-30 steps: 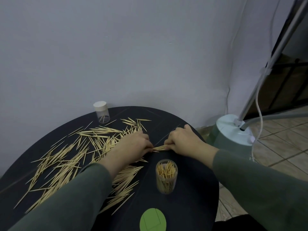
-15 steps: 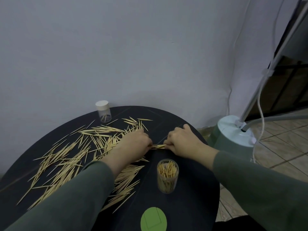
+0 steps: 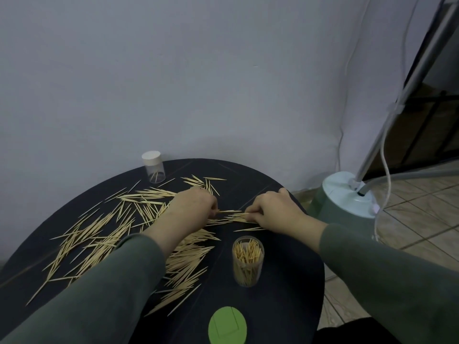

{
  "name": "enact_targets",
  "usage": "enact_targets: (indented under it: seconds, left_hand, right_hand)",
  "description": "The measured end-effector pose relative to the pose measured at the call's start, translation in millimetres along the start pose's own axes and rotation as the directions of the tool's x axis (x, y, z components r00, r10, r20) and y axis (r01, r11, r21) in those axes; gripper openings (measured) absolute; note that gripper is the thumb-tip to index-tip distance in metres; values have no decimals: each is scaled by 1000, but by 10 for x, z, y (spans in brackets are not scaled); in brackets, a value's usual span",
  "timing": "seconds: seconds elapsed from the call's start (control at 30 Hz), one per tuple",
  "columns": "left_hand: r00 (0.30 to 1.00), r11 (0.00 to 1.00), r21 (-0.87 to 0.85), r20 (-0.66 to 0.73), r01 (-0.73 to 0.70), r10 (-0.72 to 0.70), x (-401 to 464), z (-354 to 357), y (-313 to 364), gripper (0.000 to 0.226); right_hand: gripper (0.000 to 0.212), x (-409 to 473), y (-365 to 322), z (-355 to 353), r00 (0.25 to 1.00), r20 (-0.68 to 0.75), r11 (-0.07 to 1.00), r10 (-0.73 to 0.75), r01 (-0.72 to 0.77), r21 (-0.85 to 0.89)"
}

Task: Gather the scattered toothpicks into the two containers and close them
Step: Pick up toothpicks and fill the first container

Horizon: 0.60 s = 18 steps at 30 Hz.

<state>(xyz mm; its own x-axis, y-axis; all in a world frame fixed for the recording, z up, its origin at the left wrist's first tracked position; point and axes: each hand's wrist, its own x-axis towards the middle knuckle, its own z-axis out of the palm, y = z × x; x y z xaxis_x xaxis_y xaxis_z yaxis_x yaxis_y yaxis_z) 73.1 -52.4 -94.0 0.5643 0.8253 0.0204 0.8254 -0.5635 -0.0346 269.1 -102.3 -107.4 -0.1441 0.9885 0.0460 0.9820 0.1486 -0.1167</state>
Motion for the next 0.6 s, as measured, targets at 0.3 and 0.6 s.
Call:
enact_targets:
  seconds: [0.3,0.6]
  left_hand:
    - [996,991,-122,-59,61,-69,-129,-71,19,9]
    - [992,959,-256,0,119,-123,-257,-91,50,12]
  right_hand:
    - [28,-55,-54,-89,998,-31,991,62,-57,125]
    - [27,-115,-56,-115,993,31,968,118,-122,219]
